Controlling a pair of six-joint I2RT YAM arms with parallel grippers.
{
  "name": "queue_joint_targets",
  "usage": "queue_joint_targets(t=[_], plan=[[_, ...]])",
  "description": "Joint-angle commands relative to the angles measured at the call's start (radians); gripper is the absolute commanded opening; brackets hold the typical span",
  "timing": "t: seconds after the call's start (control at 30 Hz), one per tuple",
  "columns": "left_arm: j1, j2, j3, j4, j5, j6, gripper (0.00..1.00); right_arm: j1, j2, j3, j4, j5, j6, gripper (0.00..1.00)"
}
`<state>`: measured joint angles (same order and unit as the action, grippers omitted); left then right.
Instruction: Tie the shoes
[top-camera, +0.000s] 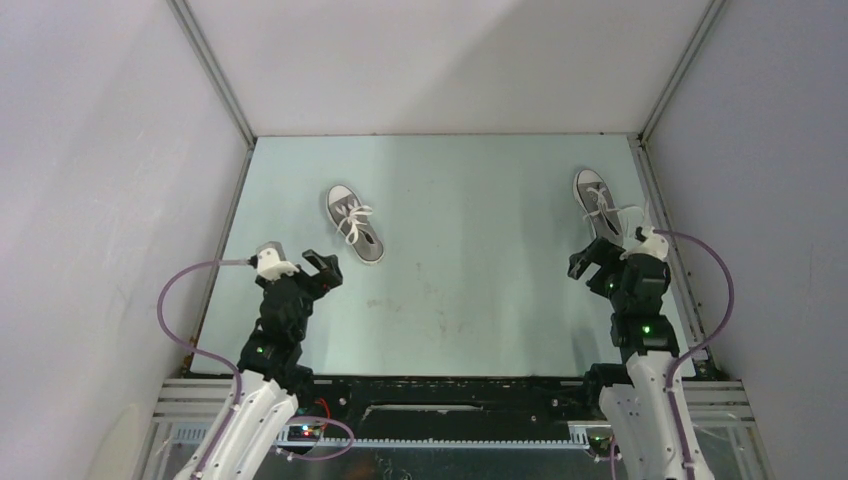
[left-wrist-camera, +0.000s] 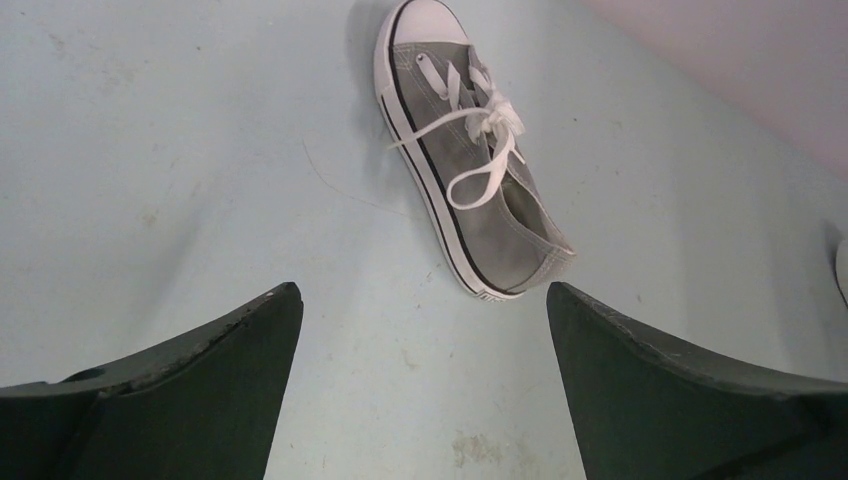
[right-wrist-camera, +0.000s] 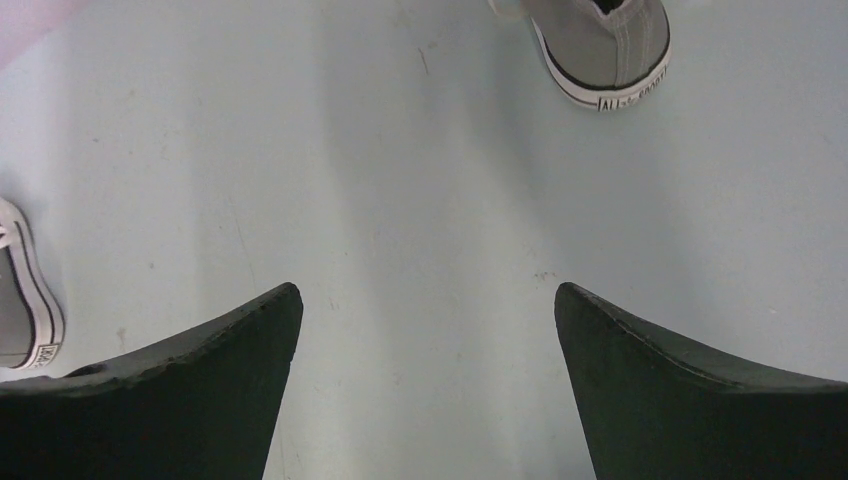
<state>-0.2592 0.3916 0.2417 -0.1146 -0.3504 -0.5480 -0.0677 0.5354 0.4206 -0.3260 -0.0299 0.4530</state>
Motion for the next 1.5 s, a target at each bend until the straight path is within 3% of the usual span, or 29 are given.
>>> queue_joint_targets(t=[0.0, 0.1, 0.2, 0.4, 0.5, 0.7, 1.17, 1.37, 1.47], plan=[[-0.001, 0.007, -0.005, 0.064, 0.074, 0.033, 1.00, -0.008, 0.136, 0.103, 0.069, 0.017, 0.009, 1.00], [0.000, 0.025, -0.007, 0.095, 0.119, 0.047, 1.00, -0.021, 0.246, 0.173, 0.080, 0.054, 0.011, 1.00], [0.000, 0.047, -0.018, 0.152, 0.191, 0.055, 1.00, -0.056, 0.365, 0.260, 0.058, 0.117, 0.013, 0.88], [-0.001, 0.115, -0.016, 0.196, 0.282, 0.065, 1.00, -0.106, 0.601, 0.407, 0.058, 0.076, -0.081, 0.82], [-0.001, 0.140, -0.010, 0.204, 0.302, 0.063, 1.00, -0.115, 0.743, 0.480, 0.053, 0.069, -0.129, 0.70], [-0.002, 0.149, -0.006, 0.201, 0.318, 0.066, 1.00, -0.121, 0.962, 0.591, 0.027, 0.148, -0.136, 0.68], [-0.002, 0.185, 0.001, 0.220, 0.343, 0.062, 1.00, -0.103, 1.250, 0.719, 0.023, 0.188, -0.175, 0.66], [-0.002, 0.192, 0.001, 0.225, 0.343, 0.058, 1.00, -0.049, 1.265, 0.772, -0.034, 0.323, -0.192, 0.72], [-0.002, 0.201, 0.002, 0.229, 0.368, 0.056, 1.00, -0.048, 1.258, 0.779, -0.019, 0.278, -0.217, 0.64]])
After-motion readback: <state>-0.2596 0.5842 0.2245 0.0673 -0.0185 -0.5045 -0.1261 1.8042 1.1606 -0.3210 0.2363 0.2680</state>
